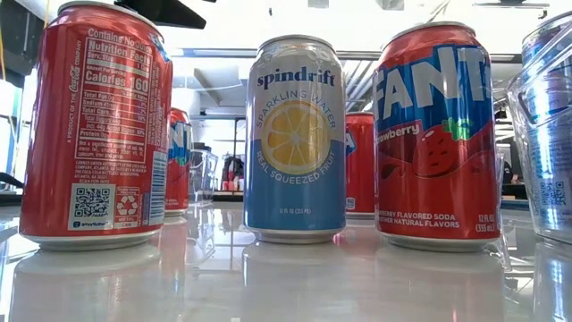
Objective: Sort soda cans
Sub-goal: Put the blue white soda can into the top right transparent bin
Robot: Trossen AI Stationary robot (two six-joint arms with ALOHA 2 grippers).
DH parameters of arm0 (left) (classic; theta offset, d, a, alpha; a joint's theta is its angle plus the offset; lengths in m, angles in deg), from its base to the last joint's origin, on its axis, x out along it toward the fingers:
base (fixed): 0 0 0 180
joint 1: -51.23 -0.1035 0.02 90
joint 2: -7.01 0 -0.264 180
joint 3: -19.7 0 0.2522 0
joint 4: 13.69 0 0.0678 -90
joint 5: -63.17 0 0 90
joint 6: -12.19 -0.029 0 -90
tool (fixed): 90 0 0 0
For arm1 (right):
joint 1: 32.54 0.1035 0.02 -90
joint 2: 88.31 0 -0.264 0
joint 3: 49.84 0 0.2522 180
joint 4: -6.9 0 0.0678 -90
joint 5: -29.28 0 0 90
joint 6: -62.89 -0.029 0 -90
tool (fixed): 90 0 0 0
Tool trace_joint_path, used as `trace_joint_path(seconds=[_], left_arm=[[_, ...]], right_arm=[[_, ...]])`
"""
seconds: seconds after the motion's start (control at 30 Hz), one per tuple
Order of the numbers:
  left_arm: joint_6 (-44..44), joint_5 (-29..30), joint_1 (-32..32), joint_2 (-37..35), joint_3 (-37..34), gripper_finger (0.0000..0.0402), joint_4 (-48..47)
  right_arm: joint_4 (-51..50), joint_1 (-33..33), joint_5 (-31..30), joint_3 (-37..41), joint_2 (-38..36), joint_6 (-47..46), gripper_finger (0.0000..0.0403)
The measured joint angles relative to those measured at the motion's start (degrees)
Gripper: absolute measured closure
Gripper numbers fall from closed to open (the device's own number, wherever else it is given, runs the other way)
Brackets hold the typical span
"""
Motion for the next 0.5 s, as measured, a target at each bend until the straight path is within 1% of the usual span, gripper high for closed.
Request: trace_joint_path(seconds=[0.13, 0.3, 0.5], left_arm=[[0.00, 0.00, 0.00, -0.01, 0.00, 0.0069, 0.00], [0.00, 0.00, 0.00, 0.00, 0.00, 0.0069, 0.00], [-0.09, -0.19, 0.00, 0.00, 0.00, 0.0069, 0.61]], right_arm=[[-0.20, 0.00, -0.42, -0.70, 0.13, 4.70, 0.0109], [-0.81, -0.02, -0.71, -4.17, 0.44, 12.97, 0.0109], [-1.70, -0.02, -4.11, -8.25, 0.37, 18.78, 0.0109]])
